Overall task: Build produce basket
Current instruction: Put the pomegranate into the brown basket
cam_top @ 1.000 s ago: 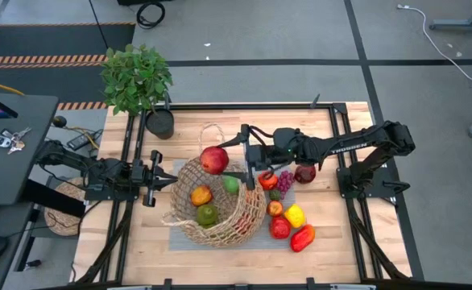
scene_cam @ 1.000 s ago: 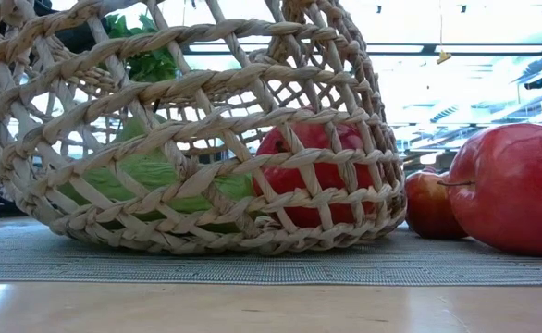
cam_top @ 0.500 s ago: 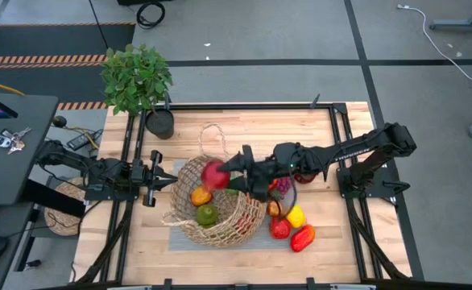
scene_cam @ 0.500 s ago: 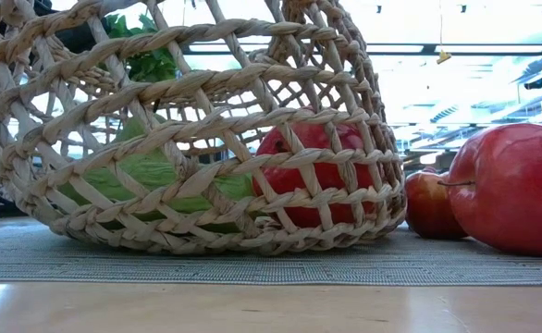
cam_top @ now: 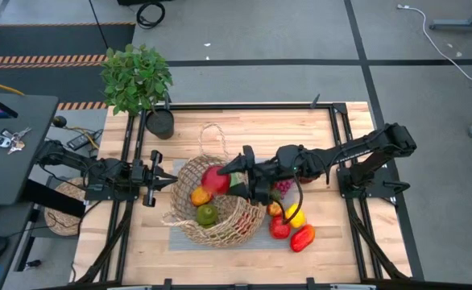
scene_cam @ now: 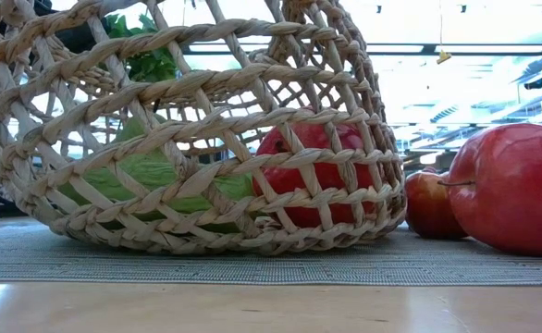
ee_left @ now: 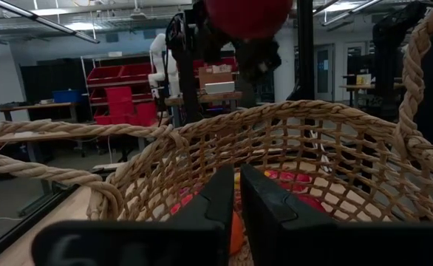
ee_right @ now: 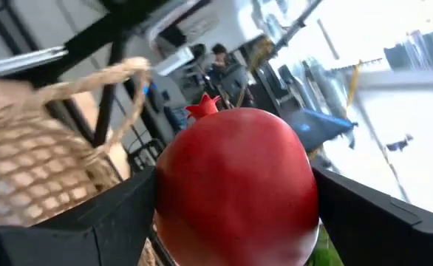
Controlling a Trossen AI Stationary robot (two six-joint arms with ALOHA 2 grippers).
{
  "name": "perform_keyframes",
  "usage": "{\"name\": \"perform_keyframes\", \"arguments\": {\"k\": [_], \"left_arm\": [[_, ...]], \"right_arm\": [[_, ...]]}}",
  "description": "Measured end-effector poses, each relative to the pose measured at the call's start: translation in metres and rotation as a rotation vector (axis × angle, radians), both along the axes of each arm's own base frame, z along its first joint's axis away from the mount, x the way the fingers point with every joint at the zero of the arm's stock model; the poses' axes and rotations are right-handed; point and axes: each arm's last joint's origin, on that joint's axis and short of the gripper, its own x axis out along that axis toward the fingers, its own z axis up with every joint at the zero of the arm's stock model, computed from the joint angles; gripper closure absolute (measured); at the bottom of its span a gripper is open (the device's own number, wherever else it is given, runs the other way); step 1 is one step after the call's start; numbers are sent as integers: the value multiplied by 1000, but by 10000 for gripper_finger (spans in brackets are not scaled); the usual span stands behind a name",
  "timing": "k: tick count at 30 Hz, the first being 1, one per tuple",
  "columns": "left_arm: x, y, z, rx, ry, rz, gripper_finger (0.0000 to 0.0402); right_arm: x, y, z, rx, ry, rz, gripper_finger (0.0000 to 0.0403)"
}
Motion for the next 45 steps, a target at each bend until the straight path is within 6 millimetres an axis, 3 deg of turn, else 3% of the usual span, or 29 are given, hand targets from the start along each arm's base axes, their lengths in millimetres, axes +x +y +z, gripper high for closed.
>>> {"name": "perform_keyframes", "arguments": {"k": [6, 14, 21, 29, 36, 45], "left_arm": [[0, 0, 0, 0, 0, 0, 374], [0, 0, 0, 0, 0, 0, 366], [0, 0, 0, 0, 1, 0, 374], [0, 0, 0, 0, 0, 0, 366], [0, 0, 0, 0, 0, 0, 373], [0, 0, 0, 0, 0, 0, 365]], "right_arm": [[20, 3, -9, 39, -80, -34, 52], [66, 14, -15, 4, -83, -75, 52], [92, 10, -31, 21, 219, -103, 52], [91, 12, -47, 10, 416, -35, 52], [87, 2, -60, 13, 566, -72, 53], [85, -8, -65, 184, 656, -101, 46]]}}
